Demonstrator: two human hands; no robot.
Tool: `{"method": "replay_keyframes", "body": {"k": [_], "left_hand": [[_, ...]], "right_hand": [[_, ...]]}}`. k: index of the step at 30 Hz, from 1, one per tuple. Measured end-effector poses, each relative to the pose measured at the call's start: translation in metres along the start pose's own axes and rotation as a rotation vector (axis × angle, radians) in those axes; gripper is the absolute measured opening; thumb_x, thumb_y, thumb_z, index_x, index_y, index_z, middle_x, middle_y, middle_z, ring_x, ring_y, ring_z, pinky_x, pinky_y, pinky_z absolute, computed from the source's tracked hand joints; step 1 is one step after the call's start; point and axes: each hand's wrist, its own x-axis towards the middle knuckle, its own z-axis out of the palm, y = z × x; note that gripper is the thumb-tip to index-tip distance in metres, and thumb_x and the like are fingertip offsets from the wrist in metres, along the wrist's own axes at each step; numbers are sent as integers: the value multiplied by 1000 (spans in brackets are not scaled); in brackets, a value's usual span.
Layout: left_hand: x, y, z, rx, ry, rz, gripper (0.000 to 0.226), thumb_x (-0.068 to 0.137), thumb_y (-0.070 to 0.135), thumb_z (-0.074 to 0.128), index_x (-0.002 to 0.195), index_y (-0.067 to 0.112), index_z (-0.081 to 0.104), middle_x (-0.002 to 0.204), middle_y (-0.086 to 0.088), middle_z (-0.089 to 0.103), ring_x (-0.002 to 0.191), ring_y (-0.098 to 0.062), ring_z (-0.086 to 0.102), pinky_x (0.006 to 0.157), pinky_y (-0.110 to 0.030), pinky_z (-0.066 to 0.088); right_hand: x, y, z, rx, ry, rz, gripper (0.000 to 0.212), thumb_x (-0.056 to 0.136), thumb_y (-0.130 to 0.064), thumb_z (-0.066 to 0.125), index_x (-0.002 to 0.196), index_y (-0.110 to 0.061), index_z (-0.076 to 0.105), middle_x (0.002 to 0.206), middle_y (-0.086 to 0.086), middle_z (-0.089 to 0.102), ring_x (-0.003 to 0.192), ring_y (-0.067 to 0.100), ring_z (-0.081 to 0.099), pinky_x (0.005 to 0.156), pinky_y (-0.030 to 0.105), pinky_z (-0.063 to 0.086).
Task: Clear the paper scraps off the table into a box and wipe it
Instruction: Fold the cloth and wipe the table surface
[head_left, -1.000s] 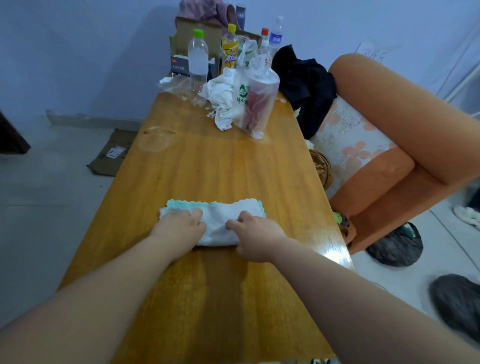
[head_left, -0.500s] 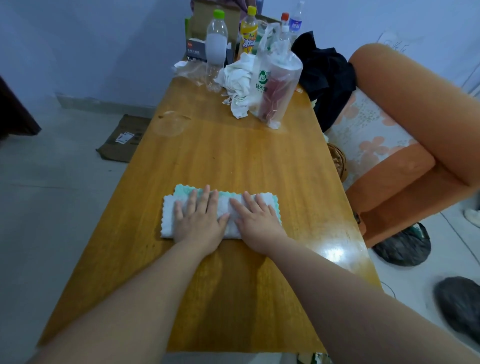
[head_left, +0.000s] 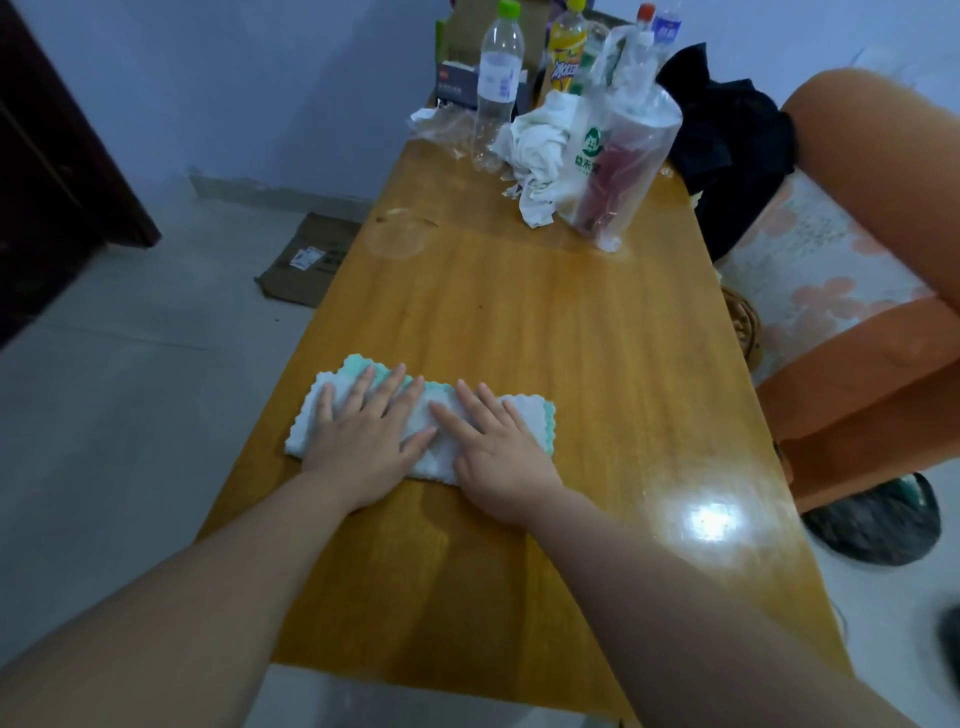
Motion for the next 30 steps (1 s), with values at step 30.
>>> {"method": "replay_keyframes", "body": {"k": [30], "left_hand": [[-181,-79,18,-70,36,-129,79,83,70,-6,148,32,19,157,14,12,144,-11,2,115,-44,22]], "right_hand": [[-76,-106,55,-55,-112,-148,63,87,-50,2,148,-38,-5,159,-6,-17,145,17,-21,107,46,-24]]}}
